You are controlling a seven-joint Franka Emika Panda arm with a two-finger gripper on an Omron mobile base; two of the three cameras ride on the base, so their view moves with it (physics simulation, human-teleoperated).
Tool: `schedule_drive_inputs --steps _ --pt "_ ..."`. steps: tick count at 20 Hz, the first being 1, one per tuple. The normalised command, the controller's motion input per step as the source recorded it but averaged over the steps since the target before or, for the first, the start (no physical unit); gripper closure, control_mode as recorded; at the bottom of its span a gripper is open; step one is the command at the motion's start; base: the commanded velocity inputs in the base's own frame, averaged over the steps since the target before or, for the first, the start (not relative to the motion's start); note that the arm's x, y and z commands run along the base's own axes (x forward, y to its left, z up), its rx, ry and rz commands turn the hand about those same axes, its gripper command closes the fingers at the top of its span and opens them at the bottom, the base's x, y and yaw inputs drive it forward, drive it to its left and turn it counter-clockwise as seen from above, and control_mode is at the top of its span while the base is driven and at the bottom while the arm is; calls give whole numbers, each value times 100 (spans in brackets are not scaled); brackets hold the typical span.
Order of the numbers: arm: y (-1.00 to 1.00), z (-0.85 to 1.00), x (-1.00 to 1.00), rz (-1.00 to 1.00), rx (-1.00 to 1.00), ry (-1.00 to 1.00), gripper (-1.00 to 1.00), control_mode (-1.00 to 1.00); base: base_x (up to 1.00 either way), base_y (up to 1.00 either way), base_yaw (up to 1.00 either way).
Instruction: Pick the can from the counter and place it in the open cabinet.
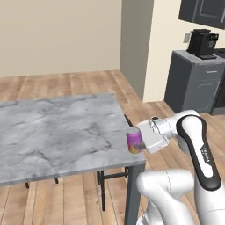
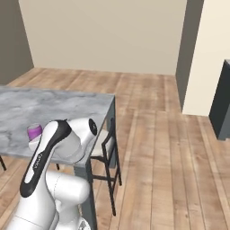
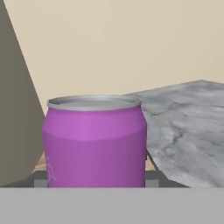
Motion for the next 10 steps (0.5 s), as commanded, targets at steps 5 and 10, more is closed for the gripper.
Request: schedule_drive_inputs --steps 5,10 --pt "0 0 0 0 0 0 100 100 -68 -19 -6" --pt "0 0 0 0 0 0 100 100 -19 -43 -13"
